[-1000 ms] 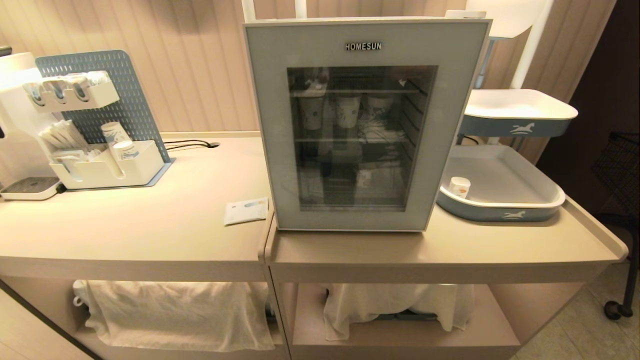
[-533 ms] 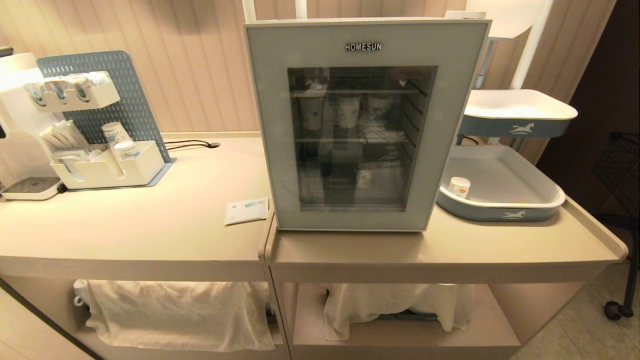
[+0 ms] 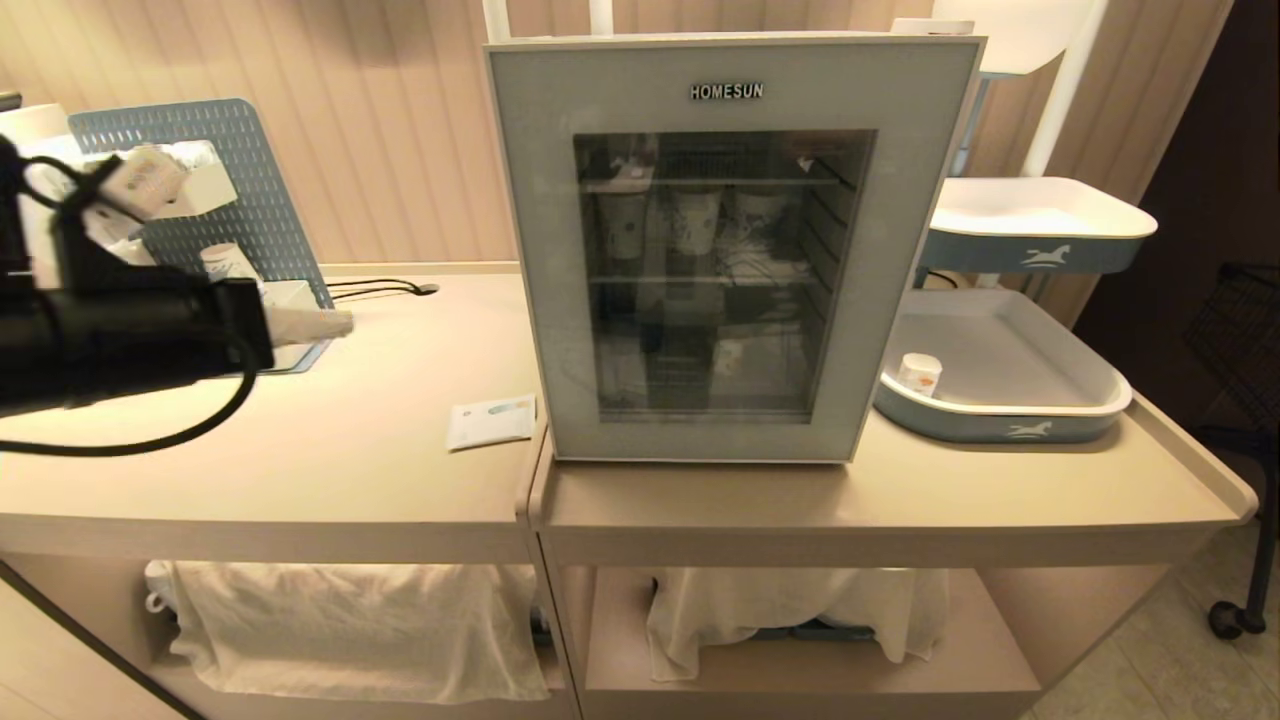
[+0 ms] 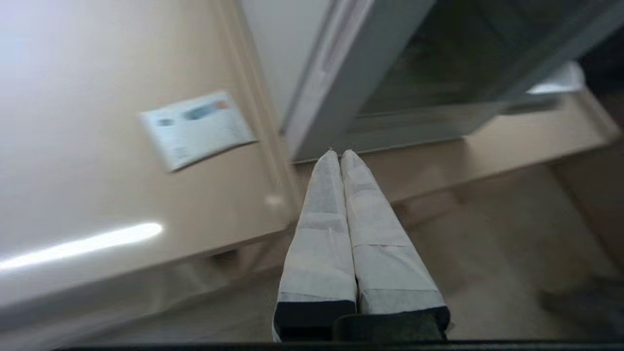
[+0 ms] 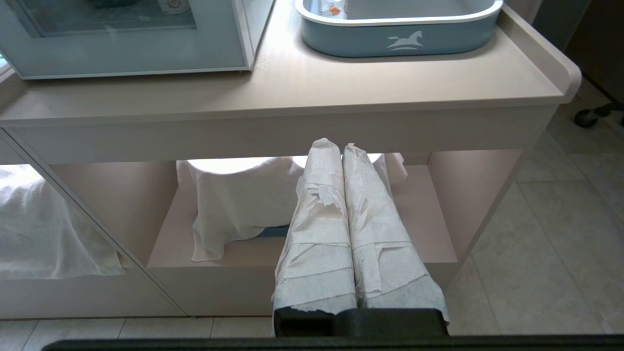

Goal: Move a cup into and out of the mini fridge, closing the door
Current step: Open the freezer door

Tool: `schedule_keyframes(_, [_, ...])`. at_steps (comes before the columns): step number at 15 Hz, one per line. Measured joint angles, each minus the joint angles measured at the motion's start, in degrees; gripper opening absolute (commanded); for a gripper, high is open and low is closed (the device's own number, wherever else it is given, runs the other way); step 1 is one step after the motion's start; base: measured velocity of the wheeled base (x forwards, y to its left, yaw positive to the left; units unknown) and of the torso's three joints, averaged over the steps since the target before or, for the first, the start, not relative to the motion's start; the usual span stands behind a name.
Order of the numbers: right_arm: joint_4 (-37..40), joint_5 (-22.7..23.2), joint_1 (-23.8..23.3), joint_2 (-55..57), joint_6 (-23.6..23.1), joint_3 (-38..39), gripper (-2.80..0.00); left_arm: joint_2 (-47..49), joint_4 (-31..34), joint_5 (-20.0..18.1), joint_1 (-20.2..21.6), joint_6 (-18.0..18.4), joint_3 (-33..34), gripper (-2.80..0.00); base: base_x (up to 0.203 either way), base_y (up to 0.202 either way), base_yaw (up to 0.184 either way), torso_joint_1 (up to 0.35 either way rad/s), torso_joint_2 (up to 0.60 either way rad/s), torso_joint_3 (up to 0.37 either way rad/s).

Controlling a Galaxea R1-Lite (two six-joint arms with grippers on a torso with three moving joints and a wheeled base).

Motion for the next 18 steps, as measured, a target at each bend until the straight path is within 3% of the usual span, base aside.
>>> schedule_keyframes(3, [0.0, 0.0, 0.0, 0.0, 0.0, 0.0, -2.80, 13.0, -15.6, -24.6, 2.4, -4.2, -1.8, -2.80, 0.000, 0.000, 0.000, 0.000, 0.00, 0.000])
schedule_keyframes(5, [0.0, 0.0, 0.0, 0.0, 0.0, 0.0, -2.80, 18.1, -22.7, -34.4, 3.2, -6.7, -4.1, -2.80, 0.000, 0.000, 0.000, 0.000, 0.00, 0.000])
schedule_keyframes(6, [0.0, 0.0, 0.0, 0.0, 0.0, 0.0, -2.80, 19.6, -23.3, -36.0, 3.3, -6.9, -4.9, 0.00, 0.000, 0.000, 0.000, 0.000, 0.00, 0.000])
schedule_keyframes(12, [0.0, 0.0, 0.0, 0.0, 0.0, 0.0, -2.80, 25.3, -25.4, -36.2, 3.4, -6.2, -9.7, 0.00, 0.000, 0.000, 0.000, 0.000, 0.00, 0.000])
schedule_keyframes(18, [0.0, 0.0, 0.0, 0.0, 0.0, 0.0, -2.80, 30.1, -39.9, -35.5, -1.0, -6.6, -8.8, 0.00, 0.000, 0.000, 0.000, 0.000, 0.00, 0.000])
